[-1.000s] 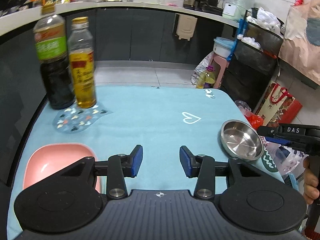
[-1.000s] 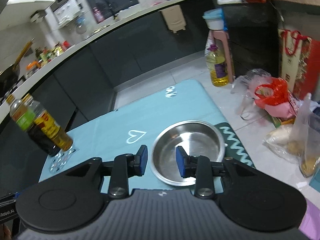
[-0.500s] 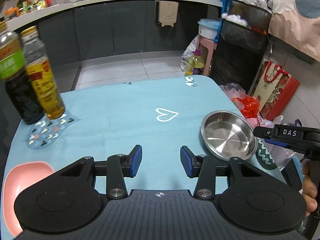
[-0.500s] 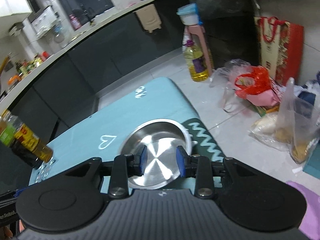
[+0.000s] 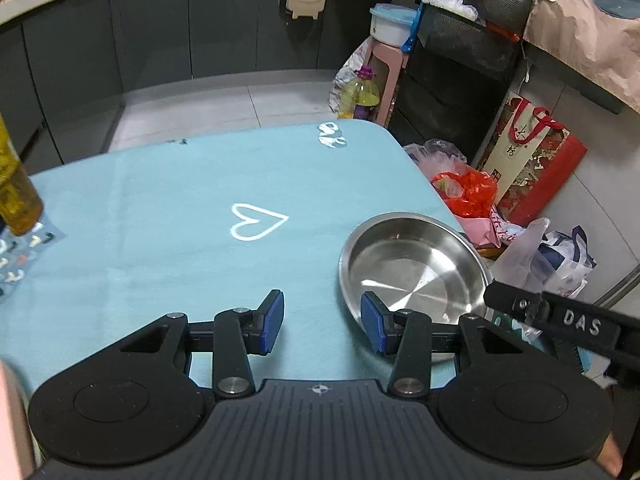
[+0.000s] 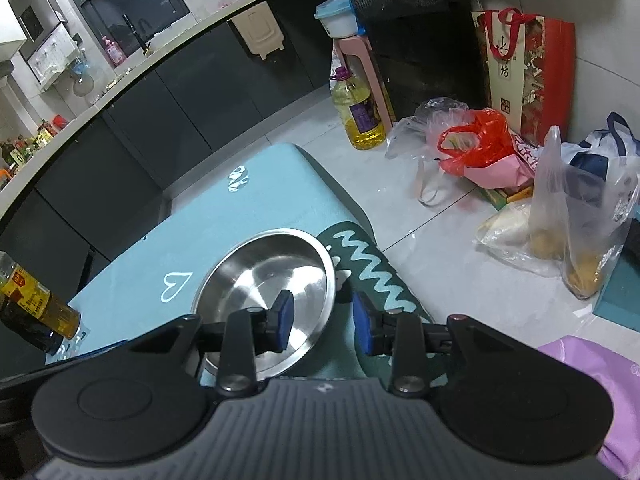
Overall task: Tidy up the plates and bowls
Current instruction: 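Grasp the rim of the steel bowl with the left gripper, then carry the steel bowl over the pink dish and lower it in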
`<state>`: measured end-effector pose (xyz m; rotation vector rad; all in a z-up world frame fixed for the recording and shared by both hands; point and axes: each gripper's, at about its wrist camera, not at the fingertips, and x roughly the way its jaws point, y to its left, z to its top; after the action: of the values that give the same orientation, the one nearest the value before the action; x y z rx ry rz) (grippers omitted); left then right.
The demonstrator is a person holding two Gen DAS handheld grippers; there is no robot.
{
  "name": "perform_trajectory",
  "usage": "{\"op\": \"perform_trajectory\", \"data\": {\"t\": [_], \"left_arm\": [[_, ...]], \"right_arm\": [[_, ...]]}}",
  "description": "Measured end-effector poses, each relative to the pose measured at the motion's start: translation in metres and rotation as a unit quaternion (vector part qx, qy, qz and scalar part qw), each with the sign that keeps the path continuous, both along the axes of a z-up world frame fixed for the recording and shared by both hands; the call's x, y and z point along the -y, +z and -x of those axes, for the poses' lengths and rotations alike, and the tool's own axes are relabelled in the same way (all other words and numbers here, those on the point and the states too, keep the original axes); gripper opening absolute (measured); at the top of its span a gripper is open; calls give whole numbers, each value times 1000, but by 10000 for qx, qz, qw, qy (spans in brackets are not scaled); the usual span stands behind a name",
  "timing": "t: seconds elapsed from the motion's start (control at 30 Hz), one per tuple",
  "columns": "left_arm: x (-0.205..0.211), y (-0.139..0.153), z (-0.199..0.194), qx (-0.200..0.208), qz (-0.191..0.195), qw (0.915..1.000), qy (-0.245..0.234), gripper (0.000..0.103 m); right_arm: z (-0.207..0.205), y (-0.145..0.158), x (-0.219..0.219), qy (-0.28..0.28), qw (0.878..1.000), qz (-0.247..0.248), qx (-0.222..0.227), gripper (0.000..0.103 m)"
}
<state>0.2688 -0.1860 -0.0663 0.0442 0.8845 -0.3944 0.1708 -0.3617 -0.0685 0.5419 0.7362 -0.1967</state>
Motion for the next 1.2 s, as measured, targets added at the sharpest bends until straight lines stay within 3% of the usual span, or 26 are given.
{"op": "perform_trajectory", "data": {"t": [0.33,0.4,0.43,0.77,1.2], "left_arm": [[11,-25,-20,-437,118,9990,-5,37],[11,-28,-22,-526,254,9982,-123,20],[10,-29,-22,-549,347,9977,-205,14],[-12,2,5,-228,309,9991,-157,15],[-100,50,55,106,395,9978,527,17]], "right_arm": [[-8,-11,0,-118,9998,-30,-173,20],[-10,-14,-2,-54,9998,-1,-199,13],[-11,-15,-4,7,9998,6,-186,1],[-2,-3,-21,343,9994,79,39,0],[11,39,-87,1608,9858,125,457,0]]}}
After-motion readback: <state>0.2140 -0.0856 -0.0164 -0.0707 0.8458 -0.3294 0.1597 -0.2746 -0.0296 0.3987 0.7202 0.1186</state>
